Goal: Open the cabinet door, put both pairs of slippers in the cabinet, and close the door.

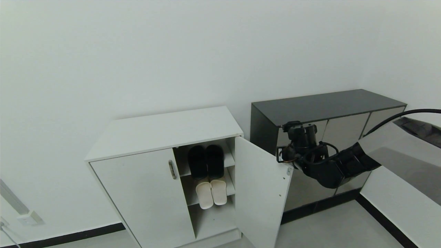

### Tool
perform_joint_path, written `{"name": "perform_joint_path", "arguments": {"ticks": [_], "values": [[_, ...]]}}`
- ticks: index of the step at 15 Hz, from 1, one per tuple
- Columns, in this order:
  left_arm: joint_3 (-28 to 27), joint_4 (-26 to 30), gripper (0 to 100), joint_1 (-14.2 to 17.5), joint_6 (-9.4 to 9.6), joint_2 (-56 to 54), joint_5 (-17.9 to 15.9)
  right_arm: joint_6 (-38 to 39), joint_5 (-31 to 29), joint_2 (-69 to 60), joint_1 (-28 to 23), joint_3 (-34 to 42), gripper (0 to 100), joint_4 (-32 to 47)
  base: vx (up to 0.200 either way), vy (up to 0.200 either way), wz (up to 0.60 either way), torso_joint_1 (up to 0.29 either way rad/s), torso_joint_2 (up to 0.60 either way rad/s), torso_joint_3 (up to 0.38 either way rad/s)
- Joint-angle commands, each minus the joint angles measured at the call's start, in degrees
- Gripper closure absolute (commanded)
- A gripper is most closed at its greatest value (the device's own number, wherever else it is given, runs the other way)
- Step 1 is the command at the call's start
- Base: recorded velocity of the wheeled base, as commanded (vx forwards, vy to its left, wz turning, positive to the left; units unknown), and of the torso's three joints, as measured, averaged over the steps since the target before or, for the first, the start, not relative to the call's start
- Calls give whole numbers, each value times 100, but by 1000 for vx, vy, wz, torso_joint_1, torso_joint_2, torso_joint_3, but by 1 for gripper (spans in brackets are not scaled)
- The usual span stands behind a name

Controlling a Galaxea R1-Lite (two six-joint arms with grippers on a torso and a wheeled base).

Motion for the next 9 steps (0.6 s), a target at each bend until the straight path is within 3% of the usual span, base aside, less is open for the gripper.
{"name": "perform_joint_path", "arguments": {"ticks": [1, 9], "values": [[0, 0, 100, 1, -4, -2, -1, 187, 71, 65, -35, -203, 100, 215, 0, 0, 0, 0, 0, 0], [0, 0, 100, 1, -4, -2, -1, 310, 229, -40, 220, -132, 100, 866, 0, 0, 0, 0, 0, 0]]}}
